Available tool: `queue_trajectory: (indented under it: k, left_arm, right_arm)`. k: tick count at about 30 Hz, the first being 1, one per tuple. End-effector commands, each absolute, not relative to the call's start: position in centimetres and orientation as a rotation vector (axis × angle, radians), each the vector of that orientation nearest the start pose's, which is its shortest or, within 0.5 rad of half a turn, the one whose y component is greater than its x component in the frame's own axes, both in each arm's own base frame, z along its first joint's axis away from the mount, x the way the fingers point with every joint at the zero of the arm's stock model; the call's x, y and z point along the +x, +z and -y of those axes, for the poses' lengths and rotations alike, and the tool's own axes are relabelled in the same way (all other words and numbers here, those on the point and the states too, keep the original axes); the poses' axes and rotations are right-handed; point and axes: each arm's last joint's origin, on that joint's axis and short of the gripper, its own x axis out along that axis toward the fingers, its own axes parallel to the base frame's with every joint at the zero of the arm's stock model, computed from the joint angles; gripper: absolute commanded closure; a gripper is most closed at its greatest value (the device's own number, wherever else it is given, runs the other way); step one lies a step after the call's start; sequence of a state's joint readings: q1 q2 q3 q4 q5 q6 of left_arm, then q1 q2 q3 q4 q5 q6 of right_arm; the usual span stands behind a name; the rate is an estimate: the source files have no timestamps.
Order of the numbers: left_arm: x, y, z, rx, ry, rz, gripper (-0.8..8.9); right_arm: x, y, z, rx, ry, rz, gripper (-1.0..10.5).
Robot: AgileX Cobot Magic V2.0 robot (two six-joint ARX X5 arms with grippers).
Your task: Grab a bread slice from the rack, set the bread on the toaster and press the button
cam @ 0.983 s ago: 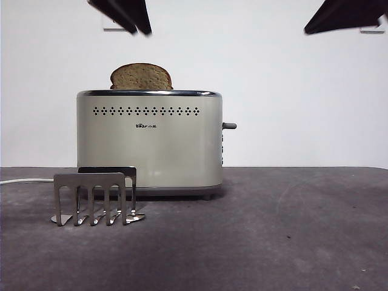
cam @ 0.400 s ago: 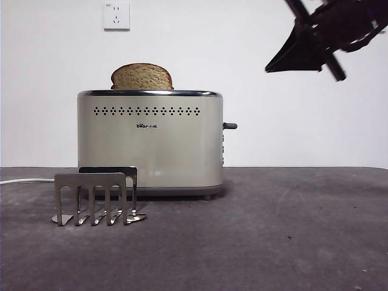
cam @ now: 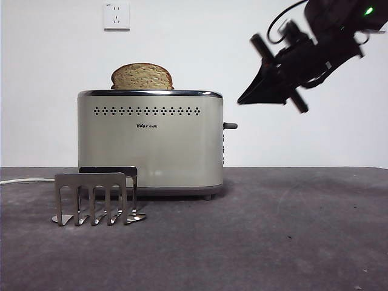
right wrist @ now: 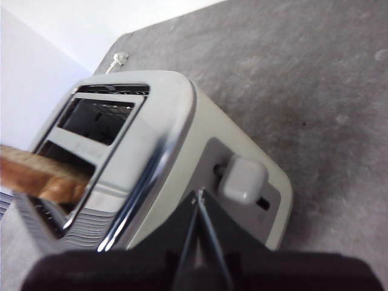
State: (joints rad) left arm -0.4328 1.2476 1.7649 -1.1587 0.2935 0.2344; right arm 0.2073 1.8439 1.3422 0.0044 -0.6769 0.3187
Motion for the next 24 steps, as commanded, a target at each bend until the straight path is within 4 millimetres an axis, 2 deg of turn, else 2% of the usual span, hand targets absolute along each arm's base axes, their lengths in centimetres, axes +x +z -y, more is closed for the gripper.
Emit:
queue_trajectory:
  k: [1,13,24]
  left_arm:
    - [17.3,46.8,9.0,0.239,-0.798,-0.587,5.27]
    - [17.3,46.8,9.0,0.232,-0.796,-0.590,5.27]
    - [17.3,46.8,9.0,0.232,-0.796,-0.591,5.27]
  right_arm:
    - [41.0,24.1,-10.8,0.413,0.782,-0.638,9.6]
    - [42.4,21.5,-11.4,0.402,0.739,-0.652,9.6]
    - [43.0,17.9,-12.2,0.402,0.734,-0.736,9.6]
